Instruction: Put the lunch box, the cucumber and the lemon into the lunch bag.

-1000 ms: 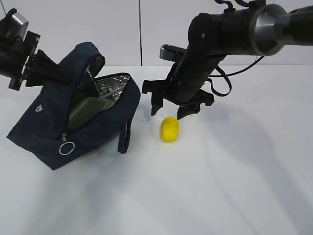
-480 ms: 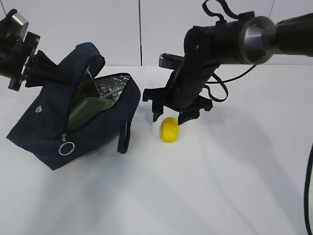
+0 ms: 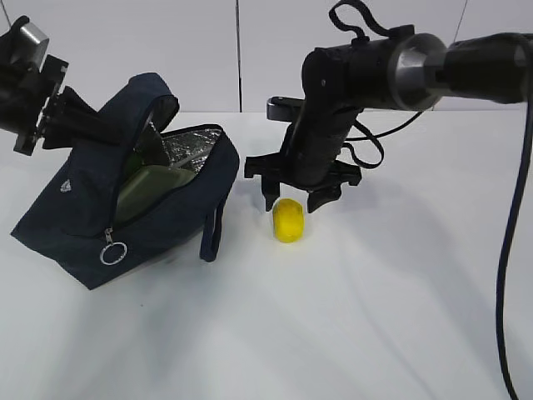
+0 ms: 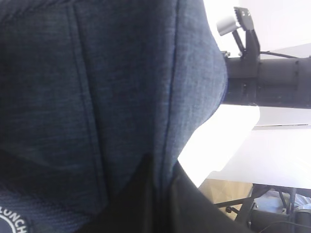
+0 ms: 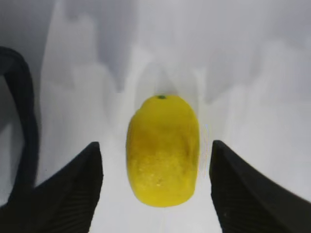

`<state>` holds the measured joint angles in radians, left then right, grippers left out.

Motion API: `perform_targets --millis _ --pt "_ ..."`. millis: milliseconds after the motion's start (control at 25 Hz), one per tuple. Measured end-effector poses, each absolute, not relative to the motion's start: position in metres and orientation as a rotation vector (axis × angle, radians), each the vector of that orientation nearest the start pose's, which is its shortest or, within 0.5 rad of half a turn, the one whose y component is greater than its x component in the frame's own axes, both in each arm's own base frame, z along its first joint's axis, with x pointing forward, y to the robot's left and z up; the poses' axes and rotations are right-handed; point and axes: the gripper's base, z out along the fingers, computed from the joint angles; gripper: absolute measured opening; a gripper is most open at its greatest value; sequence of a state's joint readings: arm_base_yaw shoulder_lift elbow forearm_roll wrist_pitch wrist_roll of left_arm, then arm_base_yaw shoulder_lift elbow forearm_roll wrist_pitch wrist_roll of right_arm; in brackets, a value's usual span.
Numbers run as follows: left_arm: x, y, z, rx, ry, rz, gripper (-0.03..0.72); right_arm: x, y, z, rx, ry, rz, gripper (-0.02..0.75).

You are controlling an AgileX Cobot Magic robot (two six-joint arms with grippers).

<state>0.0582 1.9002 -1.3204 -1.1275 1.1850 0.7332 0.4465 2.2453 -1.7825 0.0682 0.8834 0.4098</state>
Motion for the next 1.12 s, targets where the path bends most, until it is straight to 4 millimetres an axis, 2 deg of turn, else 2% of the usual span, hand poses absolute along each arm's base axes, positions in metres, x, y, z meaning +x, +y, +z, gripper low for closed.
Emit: perform_targets --millis 400,1120 --pt "0.376 -0.054 0.23 0.189 2.513 -1.334 0.0 0.426 0.209 0.144 -0.006 2.926 0.225 0.53" --pt "0.375 -0.054 0.229 0.201 2.526 -1.32 0.0 0.426 0.209 0.144 -0.006 2.926 0.225 0.53"
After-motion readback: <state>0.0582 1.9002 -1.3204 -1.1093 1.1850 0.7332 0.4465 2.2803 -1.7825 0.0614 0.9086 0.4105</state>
